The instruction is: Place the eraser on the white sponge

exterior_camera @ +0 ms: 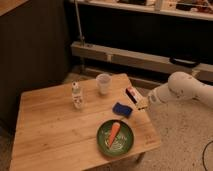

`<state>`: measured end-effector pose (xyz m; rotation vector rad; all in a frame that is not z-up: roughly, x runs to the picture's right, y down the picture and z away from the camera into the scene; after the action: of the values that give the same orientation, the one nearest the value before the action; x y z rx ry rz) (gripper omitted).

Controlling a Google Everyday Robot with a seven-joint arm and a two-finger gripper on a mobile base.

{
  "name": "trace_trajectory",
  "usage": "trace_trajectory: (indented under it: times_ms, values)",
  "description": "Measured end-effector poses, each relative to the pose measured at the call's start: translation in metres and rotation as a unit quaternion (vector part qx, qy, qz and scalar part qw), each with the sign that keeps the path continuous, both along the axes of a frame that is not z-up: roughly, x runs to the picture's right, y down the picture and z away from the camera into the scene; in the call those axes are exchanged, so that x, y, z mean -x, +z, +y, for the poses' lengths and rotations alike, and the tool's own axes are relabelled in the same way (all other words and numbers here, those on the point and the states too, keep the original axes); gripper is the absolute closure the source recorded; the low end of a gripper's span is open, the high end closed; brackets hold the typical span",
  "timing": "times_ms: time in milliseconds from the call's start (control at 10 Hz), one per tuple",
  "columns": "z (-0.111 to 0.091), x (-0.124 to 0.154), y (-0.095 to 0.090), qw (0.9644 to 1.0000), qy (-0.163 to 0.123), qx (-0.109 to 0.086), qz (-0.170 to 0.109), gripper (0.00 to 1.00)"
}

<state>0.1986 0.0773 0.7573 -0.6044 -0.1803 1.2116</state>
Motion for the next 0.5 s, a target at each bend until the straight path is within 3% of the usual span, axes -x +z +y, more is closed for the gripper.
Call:
trace_trajectory:
  times_ms: [500]
  values:
    - [0.03,-0.001,0.013,0.9998,-0.001,0.015,-0.012,1.0]
